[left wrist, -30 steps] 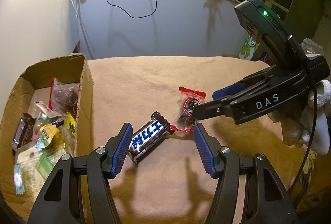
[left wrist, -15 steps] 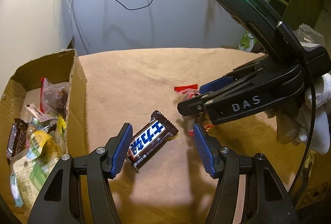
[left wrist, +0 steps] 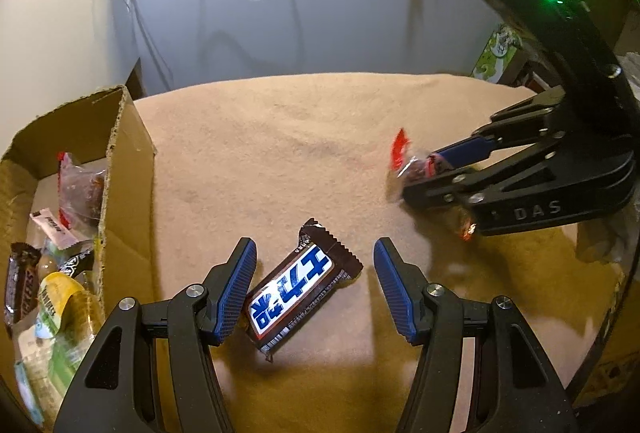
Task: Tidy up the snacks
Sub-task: 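Grasp the blue-labelled chocolate bar with left gripper while right grasps red candy bag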
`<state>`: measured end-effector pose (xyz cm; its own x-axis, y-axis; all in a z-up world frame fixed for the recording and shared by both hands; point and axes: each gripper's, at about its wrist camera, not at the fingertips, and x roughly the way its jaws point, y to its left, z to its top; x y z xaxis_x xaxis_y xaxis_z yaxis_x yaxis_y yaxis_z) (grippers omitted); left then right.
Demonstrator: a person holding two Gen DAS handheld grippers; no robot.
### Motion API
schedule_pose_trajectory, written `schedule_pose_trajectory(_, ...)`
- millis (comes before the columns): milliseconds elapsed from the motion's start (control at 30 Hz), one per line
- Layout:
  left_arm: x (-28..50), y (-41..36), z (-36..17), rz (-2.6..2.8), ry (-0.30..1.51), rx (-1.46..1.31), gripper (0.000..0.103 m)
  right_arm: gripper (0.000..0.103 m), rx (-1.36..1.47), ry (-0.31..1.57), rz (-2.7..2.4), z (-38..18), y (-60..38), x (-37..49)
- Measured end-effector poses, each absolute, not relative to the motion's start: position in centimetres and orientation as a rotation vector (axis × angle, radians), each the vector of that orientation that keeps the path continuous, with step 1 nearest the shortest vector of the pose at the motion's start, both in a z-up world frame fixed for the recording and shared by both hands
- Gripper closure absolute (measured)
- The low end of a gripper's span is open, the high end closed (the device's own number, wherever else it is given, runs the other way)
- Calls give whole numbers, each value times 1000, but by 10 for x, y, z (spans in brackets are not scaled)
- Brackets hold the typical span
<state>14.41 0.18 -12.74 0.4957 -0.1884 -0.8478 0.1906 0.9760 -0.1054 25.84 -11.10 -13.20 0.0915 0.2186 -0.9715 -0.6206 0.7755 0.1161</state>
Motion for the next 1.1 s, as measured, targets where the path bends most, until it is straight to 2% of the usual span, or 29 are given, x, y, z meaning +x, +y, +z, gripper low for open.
schedule_pose_trajectory(433,134,-11,-142,-252,1110,58,42,62,-350,1331,657,-127,-133,255)
schedule_pose_trajectory(633,131,-9,-130,-206,1053,55,42,62,-339,1323,649,-126,-138,254)
schedule_pose_trajectory(967,141,-13,-144,-150,1078,63,42,62,-366,1306,654,-128,-132,250)
schedule_pose_trajectory(1067,145,-16,-146,-141,1067,51,46,62,-394,1295,649,-133,-129,250)
schedule_pose_trajectory(1100,144,-15,-146,-138,1062,50,50,61,-403,1292,648,-133,-129,248)
